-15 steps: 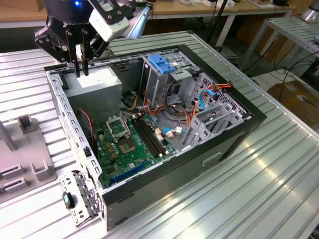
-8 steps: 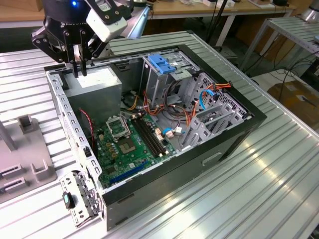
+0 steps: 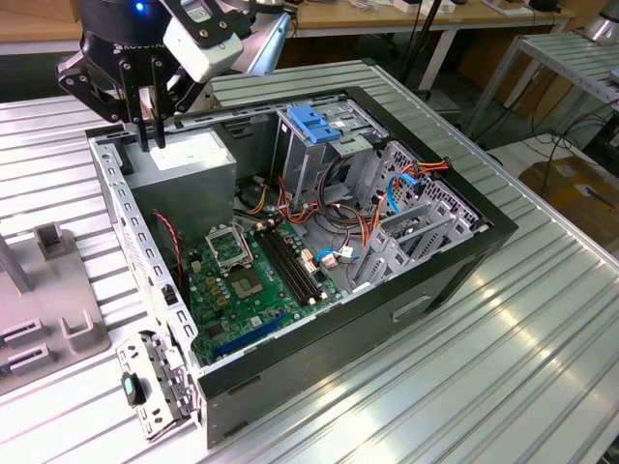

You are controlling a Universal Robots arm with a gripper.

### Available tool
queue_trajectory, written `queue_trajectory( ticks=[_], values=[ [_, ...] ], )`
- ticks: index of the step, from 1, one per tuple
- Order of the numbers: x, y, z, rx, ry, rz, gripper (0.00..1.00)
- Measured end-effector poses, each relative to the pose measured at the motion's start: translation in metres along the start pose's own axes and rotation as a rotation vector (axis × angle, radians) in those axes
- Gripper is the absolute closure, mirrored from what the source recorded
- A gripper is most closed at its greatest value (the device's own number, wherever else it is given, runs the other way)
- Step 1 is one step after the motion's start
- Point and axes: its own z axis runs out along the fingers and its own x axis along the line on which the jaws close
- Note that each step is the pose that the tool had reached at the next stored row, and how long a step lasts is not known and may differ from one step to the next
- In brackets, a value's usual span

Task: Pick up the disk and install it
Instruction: 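Reach for the disk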

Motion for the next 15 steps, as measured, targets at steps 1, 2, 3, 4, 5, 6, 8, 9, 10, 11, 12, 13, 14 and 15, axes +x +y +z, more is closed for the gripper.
queue_trajectory(
  ticks=[1,2,3,4,5,6,8,9,10,11,12,13,14,15],
  values=[
    [0.0001,0.0000,0.0000,0.0000,0.0000,0.000,0.76],
    [0.0003,0.0000,0.0000,0.0000,0.0000,0.000,0.76],
    [0.0004,0.0000,0.0000,0.0000,0.0000,0.000,0.76],
    [0.0004,0.0000,0.0000,0.0000,0.0000,0.000,0.76],
    [0.0005,0.0000,0.0000,0.0000,0.0000,0.000,0.76],
    [0.0005,0.0000,0.0000,0.0000,0.0001,0.000,0.76],
    [0.0005,0.0000,0.0000,0.0000,0.0000,0.000,0.76],
    [0.0005,0.0000,0.0000,0.0000,0.0000,0.000,0.76],
    [0.0005,-0.0001,-0.0001,0.0001,0.0001,0.000,0.76],
    [0.0008,-0.0001,0.0000,0.0001,0.0000,0.000,0.76],
    [0.0016,-0.0002,-0.0001,0.0000,0.0001,0.000,0.76],
    [0.0020,-0.0002,0.0000,0.0000,0.0000,0.000,0.76],
    [0.0027,-0.0002,0.0000,0.0000,0.0000,0.000,0.76],
    [0.0040,-0.0003,-0.0001,0.0001,0.0000,0.000,0.76]
  ],
)
